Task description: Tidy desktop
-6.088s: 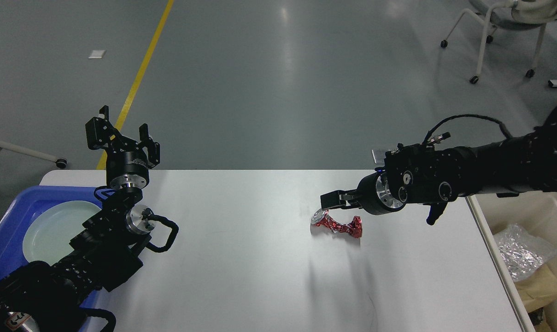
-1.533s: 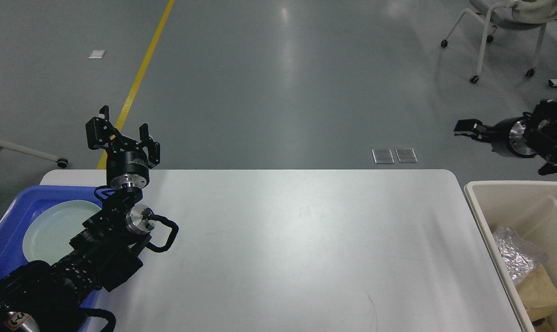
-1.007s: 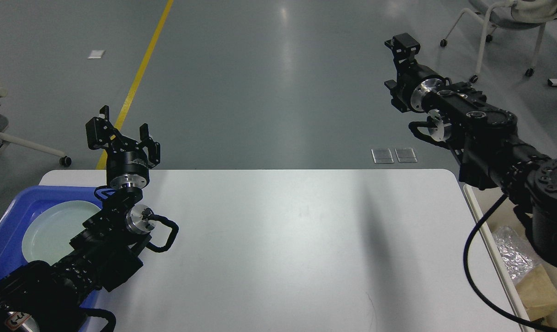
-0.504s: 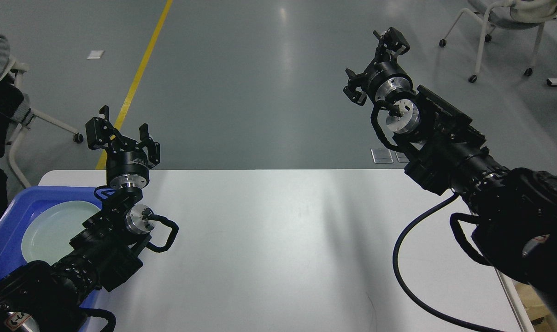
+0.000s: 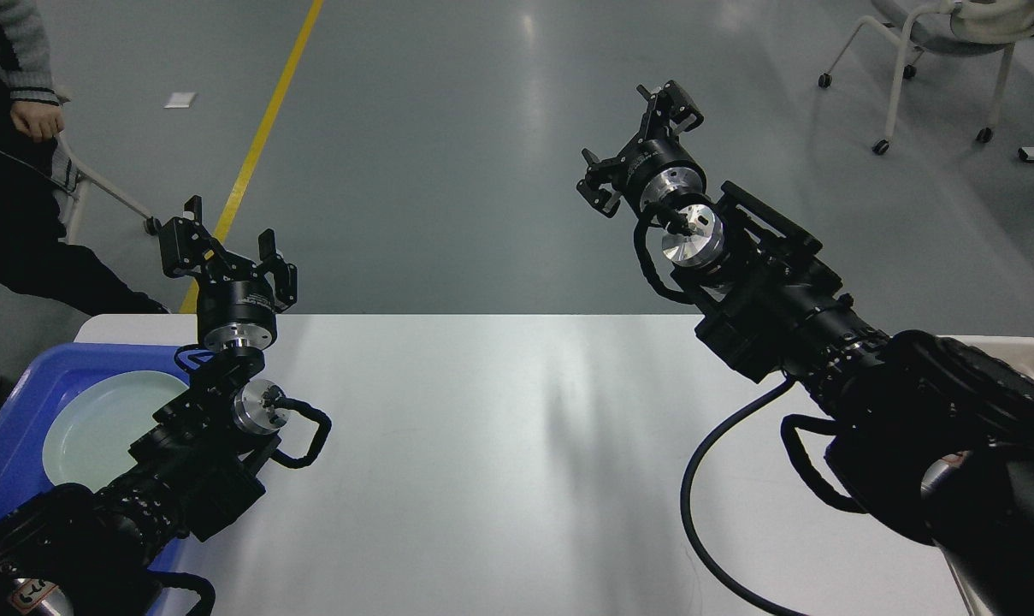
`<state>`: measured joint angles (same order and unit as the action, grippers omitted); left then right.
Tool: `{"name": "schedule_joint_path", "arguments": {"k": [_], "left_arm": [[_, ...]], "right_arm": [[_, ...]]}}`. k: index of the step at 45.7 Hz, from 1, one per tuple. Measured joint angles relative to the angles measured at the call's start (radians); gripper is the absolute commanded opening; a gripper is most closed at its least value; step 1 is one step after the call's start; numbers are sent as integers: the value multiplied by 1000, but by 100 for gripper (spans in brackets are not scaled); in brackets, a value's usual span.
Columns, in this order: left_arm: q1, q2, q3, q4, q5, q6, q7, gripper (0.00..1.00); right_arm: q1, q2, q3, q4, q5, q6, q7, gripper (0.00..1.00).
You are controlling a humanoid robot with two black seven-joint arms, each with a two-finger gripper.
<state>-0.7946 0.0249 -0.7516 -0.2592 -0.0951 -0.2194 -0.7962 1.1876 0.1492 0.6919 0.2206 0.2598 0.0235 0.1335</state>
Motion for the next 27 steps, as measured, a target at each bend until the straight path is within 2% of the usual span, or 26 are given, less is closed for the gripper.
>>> {"name": "schedule_joint_path", "arguments": {"k": [27], "left_arm": [[0,0,0,0,0,0,0,100]], "right_arm": [[-119,26,77,0,3,-2,0,100]]}}
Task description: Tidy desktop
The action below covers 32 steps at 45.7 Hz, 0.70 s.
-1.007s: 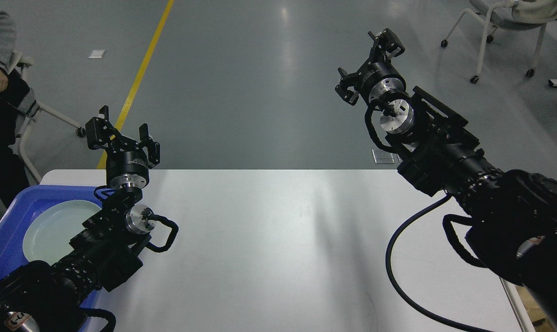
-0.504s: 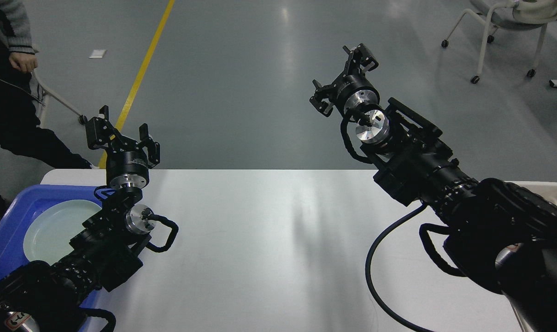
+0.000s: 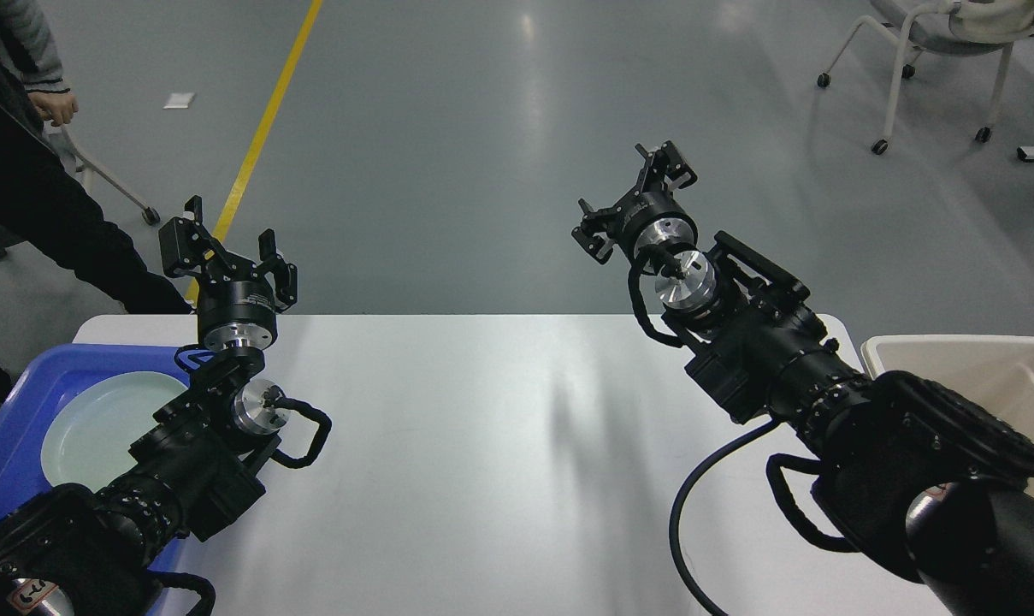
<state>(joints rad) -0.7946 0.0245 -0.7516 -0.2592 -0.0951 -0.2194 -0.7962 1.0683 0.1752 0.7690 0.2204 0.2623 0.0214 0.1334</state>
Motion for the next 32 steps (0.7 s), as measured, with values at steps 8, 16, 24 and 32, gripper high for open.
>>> {"name": "schedule_joint_path", "arguments": {"k": [8,16,24,32], "left_arm": [[0,0,0,0,0,0,0,100],[0,0,0,0,0,0,0,100],[0,0,0,0,0,0,0,100],[0,0,0,0,0,0,0,100]], "right_arm": [[-74,-8,44,1,0,0,0,100],[-129,-30,59,-1,0,0,0,100],[-165,-65,59,-3,0,0,0,100],[-199,-76,59,0,0,0,0,100]]}}
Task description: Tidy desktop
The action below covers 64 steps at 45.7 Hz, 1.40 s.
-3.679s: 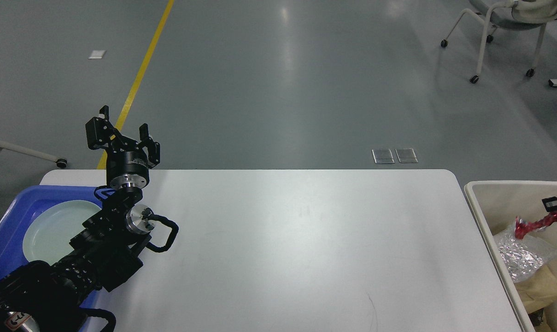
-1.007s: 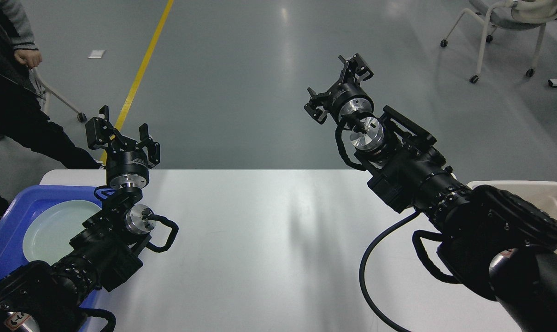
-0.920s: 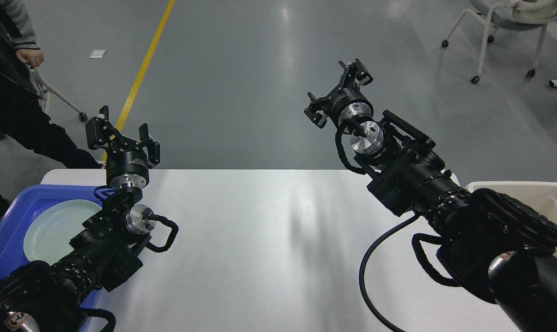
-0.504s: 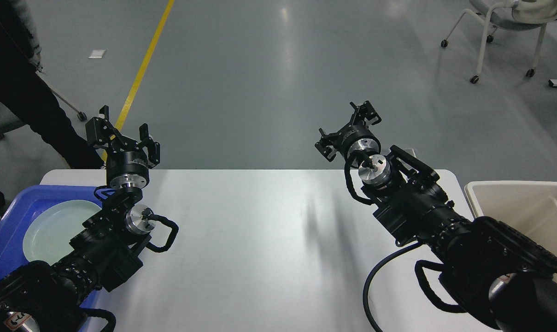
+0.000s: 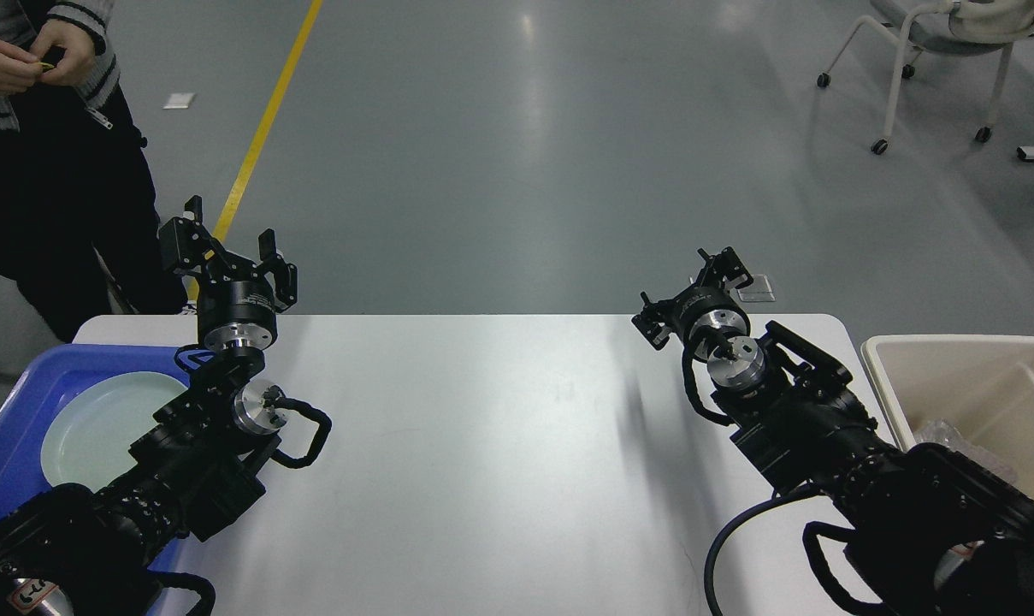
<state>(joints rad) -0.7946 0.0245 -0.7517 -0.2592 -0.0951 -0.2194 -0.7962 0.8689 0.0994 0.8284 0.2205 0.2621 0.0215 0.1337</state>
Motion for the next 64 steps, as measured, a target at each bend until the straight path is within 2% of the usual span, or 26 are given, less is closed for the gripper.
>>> {"name": "schedule_joint_path", "arguments": {"k": [17,33,48,64], "left_arm": [[0,0,0,0,0,0,0,100],[0,0,0,0,0,0,0,100],[0,0,0,0,0,0,0,100],[0,0,0,0,0,0,0,100]], "right_arm": [[-16,-60,0,2,-1,8,4,100],[-13,-65,-33,-1,-3,4,13,100],[-8,-69,-153,2,-3,17,14,100],[-8,-69,-161,3,-3,18,14,100]]}}
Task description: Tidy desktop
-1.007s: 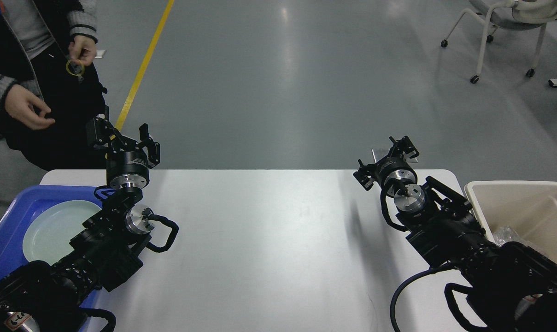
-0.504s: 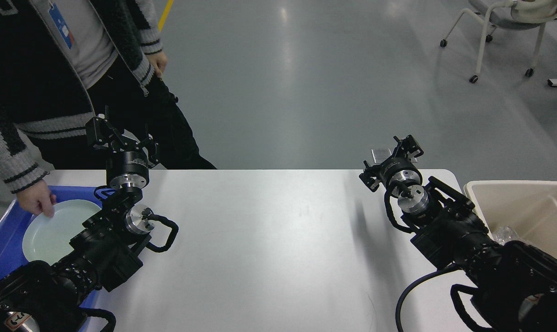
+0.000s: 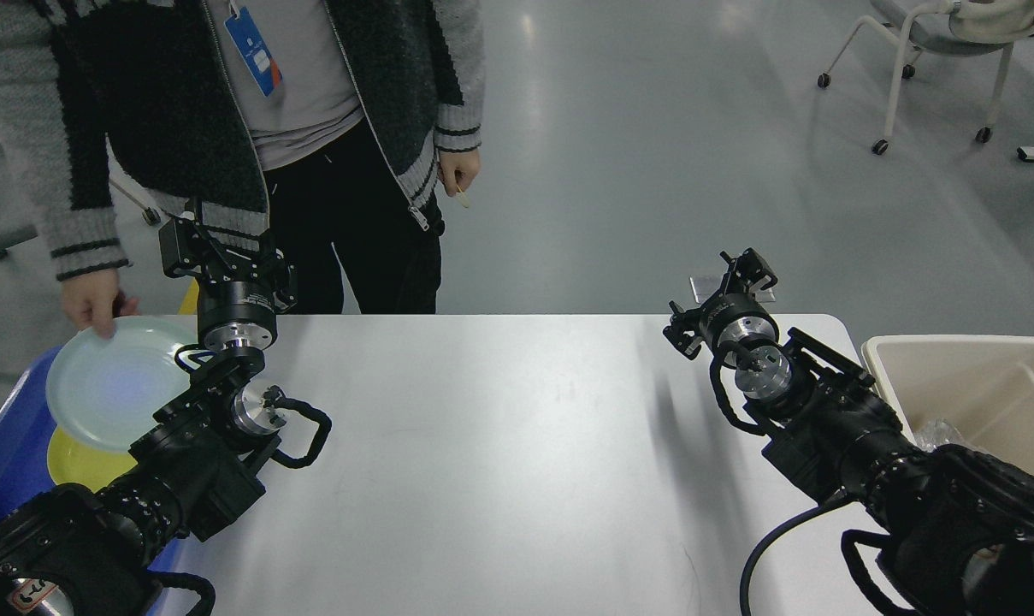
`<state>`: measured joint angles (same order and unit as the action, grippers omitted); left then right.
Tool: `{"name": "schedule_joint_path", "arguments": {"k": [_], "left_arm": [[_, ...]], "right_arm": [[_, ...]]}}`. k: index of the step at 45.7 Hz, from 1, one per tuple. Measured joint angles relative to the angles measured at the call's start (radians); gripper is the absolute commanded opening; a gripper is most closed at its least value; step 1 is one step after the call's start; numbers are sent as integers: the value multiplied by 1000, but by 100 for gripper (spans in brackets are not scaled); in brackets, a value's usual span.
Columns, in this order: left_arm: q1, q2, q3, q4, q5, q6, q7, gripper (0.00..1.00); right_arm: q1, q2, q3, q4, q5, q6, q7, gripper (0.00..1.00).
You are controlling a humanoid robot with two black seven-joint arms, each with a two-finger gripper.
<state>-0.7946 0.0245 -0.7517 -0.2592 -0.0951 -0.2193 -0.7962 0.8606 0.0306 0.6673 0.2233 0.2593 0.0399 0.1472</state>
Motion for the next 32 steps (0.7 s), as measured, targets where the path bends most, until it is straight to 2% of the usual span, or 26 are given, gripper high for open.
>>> {"name": "schedule_joint_path", "arguments": {"k": [32], "left_arm": [[0,0,0,0,0,0,0,100]], "right_arm": [[-1,0,0,1,0,0,0,100]]}}
